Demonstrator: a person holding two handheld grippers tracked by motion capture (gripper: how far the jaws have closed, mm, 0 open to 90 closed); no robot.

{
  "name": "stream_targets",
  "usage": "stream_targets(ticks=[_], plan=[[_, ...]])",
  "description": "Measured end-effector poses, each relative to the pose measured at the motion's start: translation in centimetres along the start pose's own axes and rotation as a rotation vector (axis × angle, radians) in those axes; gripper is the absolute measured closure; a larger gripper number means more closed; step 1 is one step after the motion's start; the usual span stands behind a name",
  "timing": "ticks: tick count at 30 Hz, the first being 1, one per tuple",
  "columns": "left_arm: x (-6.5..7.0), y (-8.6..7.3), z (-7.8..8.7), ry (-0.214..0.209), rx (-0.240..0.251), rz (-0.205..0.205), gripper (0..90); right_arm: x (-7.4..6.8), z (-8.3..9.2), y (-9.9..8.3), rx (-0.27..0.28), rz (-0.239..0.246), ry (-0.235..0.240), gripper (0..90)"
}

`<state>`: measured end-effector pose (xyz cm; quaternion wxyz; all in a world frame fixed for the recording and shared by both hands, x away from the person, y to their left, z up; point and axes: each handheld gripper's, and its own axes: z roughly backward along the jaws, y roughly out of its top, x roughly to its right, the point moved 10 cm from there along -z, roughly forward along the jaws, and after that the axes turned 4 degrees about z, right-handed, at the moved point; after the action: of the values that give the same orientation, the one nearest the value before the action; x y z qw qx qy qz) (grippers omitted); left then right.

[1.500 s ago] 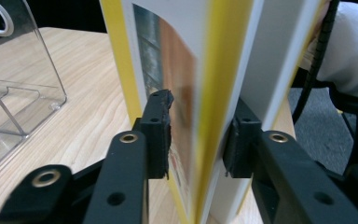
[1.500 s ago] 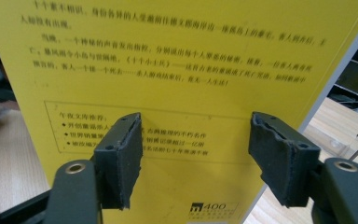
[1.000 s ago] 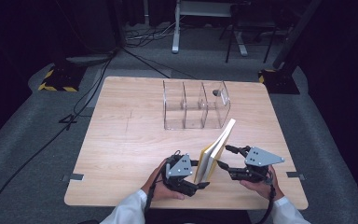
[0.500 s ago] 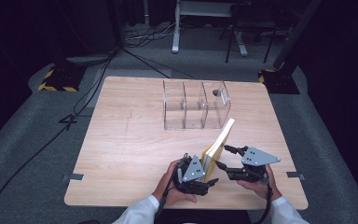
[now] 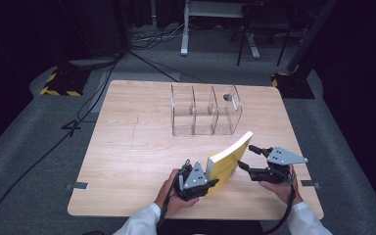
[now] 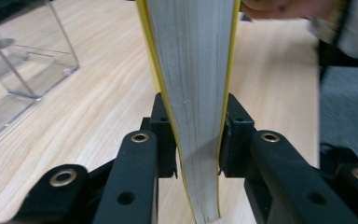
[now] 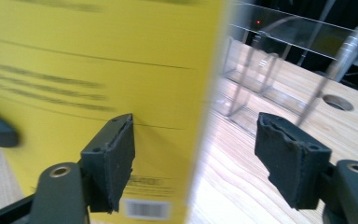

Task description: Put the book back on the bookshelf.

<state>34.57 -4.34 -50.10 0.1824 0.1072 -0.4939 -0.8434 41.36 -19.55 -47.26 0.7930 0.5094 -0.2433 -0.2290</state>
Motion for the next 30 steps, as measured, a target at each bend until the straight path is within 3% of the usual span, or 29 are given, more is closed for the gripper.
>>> stream_targets(ticks=[2, 5, 11, 12, 13, 14, 17, 20, 21, 22, 23, 27, 30], plan=[[0.0, -0.3, 0.6, -0.029, -0.008, -0.012, 72.9, 0.7, 0.3, -0.2, 0.006, 0.002, 0.003, 29.3], [-0.1, -0.8, 1.5, -0.075, -0.015, -0.031, 73.6, 0.4, 0.4, -0.3, 0.008, 0.009, 0.054, 28.0], [-0.3, -1.9, 3.4, -0.127, -0.024, -0.073, 74.1, -2.1, -0.2, -0.1, 0.015, 0.056, 0.176, 27.5], [-0.3, -1.9, 3.4, -0.127, -0.024, -0.073, 74.3, -2.1, -0.2, -0.1, 0.015, 0.056, 0.176, 27.5], [-0.3, -2.1, 3.8, -0.134, -0.027, -0.076, 74.3, -3.1, -0.6, 0.0, 0.020, 0.062, 0.233, 27.3], [-0.4, -2.4, 4.4, -0.147, -0.035, -0.082, 74.3, -3.5, -0.8, 0.1, 0.020, 0.065, 0.257, 27.3], [-0.6, -2.6, 4.8, -0.147, -0.043, -0.094, 74.1, -4.5, -1.4, 0.1, 0.011, 0.076, 0.303, 28.1], [-1.0, -3.1, 5.6, -0.141, -0.056, -0.114, 73.7, -5.6, -1.9, 0.1, 0.004, 0.084, 0.349, 35.0], [-1.2, -3.2, 5.8, -0.134, -0.057, -0.120, 73.4, -6.2, -1.9, 0.0, -0.007, 0.104, 0.381, 35.5], [-1.2, -3.2, 5.8, -0.134, -0.057, -0.120, 73.1, -6.2, -1.9, 0.0, -0.007, 0.104, 0.381, 35.5], [-1.5, -3.3, 6.0, -0.121, -0.060, -0.132, 72.5, -7.2, -1.9, -0.2, -0.017, 0.146, 0.417, 40.8], [-2.0, -3.6, 6.3, -0.095, -0.065, -0.135, 69.7, -8.2, -1.7, -0.1, -0.015, 0.195, 0.407, 41.1], [-2.2, -3.7, 6.5, -0.091, -0.065, -0.137, 68.9, -8.3, -1.6, 0.0, -0.011, 0.196, 0.421, 43.1]])
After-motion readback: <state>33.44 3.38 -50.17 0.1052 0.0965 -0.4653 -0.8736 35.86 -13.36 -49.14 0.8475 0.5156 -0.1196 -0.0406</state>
